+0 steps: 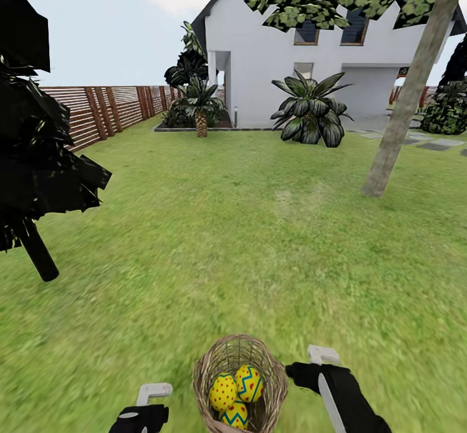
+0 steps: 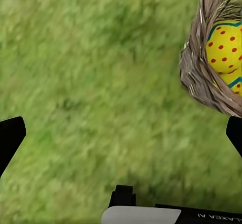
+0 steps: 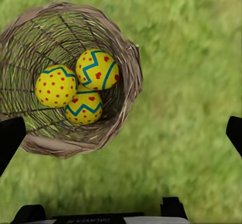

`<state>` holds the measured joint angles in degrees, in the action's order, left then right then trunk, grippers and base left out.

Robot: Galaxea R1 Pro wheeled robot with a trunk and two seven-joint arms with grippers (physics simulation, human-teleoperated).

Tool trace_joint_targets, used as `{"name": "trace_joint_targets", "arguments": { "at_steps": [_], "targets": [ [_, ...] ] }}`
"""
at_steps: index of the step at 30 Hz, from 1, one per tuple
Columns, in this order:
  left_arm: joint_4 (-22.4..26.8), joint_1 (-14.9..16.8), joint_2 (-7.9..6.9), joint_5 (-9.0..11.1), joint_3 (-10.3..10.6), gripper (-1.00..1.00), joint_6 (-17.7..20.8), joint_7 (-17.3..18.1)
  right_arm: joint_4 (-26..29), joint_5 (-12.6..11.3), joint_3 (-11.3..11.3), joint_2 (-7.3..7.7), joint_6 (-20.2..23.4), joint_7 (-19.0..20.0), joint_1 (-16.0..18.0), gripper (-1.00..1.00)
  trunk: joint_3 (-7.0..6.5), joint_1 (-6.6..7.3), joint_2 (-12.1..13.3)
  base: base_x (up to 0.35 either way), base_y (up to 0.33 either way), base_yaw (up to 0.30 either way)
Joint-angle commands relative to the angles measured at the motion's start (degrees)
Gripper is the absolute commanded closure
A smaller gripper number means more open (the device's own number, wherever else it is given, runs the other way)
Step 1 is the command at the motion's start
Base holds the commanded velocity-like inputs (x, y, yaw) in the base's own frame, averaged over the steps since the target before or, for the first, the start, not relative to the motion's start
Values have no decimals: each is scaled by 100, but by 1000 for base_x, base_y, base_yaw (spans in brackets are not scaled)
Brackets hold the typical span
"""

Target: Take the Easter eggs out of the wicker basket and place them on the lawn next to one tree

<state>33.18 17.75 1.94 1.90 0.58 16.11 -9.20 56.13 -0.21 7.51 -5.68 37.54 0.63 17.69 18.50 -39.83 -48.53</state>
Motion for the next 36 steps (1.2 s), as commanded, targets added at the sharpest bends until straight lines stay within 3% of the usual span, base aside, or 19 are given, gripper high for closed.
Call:
{"name": "trace_joint_targets", "arguments": {
  "at_steps": [1, 15, 36],
  "targets": [
    [12, 1, 0, 21, 8, -100, 32, -24, -79, 0, 17, -5, 27, -10, 59, -100, 8, -1, -6, 3, 0, 0],
    [12, 1, 0, 21, 9, -100, 32, -27, -1075, -3, 55, 4, 21, -543, 942, -100, 8, -1, -6, 30, 9, 0],
    [5, 1, 0, 21, -11, -100, 32, -25, -1827, -5, 38, -12, -35, -660, 1157, -100, 8, -1, -6, 34, 32, 0]
  ]
}}
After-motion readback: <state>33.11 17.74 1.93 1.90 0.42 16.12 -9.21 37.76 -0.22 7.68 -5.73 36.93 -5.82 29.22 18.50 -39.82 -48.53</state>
